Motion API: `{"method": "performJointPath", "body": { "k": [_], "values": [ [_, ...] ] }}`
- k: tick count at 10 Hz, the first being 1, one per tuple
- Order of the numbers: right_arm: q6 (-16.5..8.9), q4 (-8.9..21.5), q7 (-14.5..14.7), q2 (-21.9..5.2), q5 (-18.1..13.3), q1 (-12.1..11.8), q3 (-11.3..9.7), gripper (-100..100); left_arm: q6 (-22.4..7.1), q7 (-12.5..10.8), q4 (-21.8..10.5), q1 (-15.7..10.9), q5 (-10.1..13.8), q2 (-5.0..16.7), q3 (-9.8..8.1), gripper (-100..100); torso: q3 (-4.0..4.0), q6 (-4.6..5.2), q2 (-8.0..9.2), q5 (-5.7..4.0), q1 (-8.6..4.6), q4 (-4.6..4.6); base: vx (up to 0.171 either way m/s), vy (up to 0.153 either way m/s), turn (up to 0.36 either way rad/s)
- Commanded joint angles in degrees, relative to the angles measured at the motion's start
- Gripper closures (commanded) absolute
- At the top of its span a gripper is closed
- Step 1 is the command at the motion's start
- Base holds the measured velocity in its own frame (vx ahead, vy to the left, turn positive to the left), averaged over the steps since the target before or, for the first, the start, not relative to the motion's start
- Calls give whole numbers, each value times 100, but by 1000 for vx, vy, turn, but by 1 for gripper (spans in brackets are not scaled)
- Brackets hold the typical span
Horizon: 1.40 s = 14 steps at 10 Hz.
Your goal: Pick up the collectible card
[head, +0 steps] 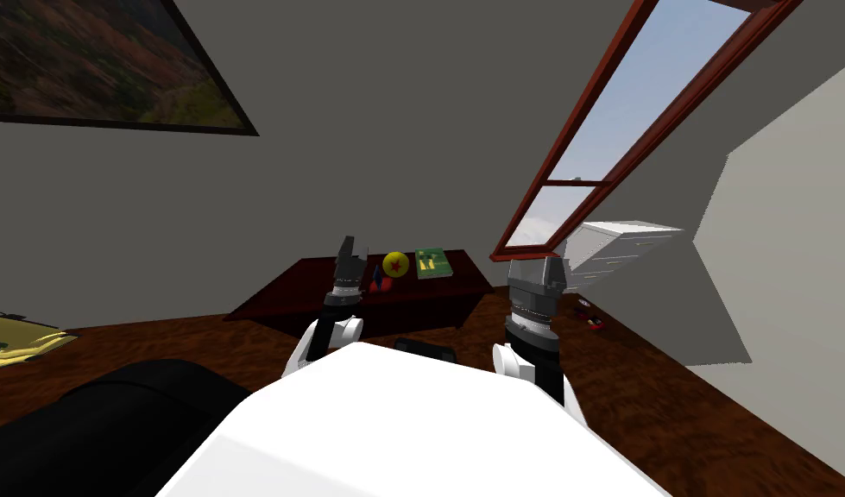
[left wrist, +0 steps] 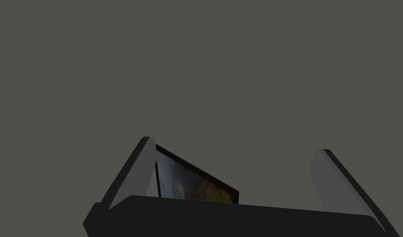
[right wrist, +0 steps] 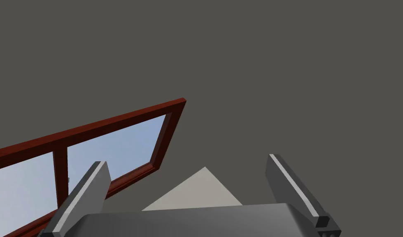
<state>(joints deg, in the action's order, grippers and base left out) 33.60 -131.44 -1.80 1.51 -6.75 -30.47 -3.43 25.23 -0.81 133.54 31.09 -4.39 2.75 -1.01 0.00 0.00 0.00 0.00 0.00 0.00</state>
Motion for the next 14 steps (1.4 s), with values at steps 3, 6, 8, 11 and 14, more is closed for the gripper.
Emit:
{"method": "performJointPath", "body": {
  "k": [3,6,8,11,14],
  "values": [
    [0,0,0,0,0,0,0,0,-24,191,-230,1,-218,377,-65,-100,-3,-1,-6,-2,-13,-1,14,-35,61],
    [0,0,0,1,0,0,-1,0,-47,426,-538,10,-529,571,-147,-100,-7,0,-12,-6,-29,-3,27,-73,95],
    [0,0,0,1,0,0,0,0,-58,557,-718,17,-717,641,-193,-100,-6,-1,-10,-6,-26,-2,26,-65,82],
    [0,0,0,0,0,0,0,0,-75,765,-1008,29,-1020,741,-268,-100,-5,0,-8,-5,-23,-2,17,-65,92],
    [0,0,0,1,0,0,-1,0,-101,993,-1317,41,-1325,846,-351,-100,-7,0,-11,-7,-28,-3,23,-75,83]
  ]
}}
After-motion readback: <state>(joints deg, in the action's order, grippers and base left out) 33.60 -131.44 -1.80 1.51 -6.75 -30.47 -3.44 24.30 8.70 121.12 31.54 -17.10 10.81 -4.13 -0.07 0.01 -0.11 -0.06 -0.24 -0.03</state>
